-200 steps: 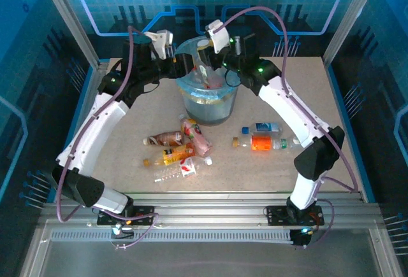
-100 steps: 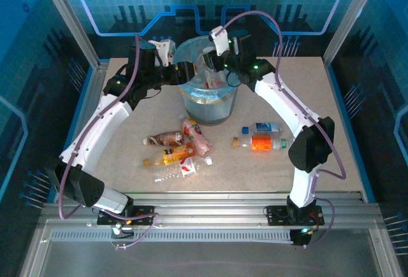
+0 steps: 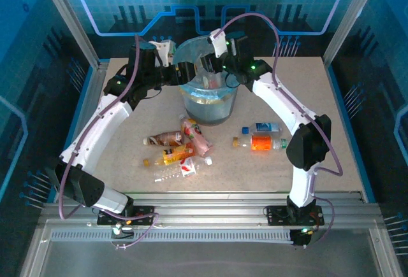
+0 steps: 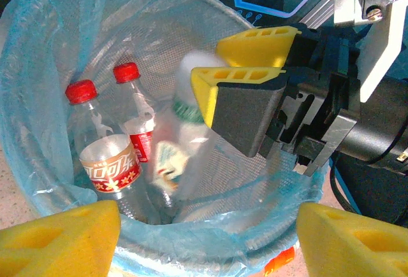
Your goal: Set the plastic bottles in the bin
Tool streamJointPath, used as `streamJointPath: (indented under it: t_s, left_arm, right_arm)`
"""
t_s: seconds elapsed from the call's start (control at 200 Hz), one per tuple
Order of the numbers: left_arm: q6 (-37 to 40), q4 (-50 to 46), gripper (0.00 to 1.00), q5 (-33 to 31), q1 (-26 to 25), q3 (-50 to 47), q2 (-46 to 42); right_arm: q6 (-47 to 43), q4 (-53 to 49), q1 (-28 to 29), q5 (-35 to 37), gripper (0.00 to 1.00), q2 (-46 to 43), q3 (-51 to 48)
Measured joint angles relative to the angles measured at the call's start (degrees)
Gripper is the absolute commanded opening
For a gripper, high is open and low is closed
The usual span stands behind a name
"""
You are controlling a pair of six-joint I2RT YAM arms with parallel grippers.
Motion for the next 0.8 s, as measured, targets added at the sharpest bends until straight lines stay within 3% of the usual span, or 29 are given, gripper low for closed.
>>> streamJointPath:
  t_s: [0.8]
  left_arm:
    - [0.0,0.0,0.74,0.4,0.0,0.0,0.0]
  right_arm:
    - [0.0,-2.2,0.3,-1.6,0.50,-1.7,1.7]
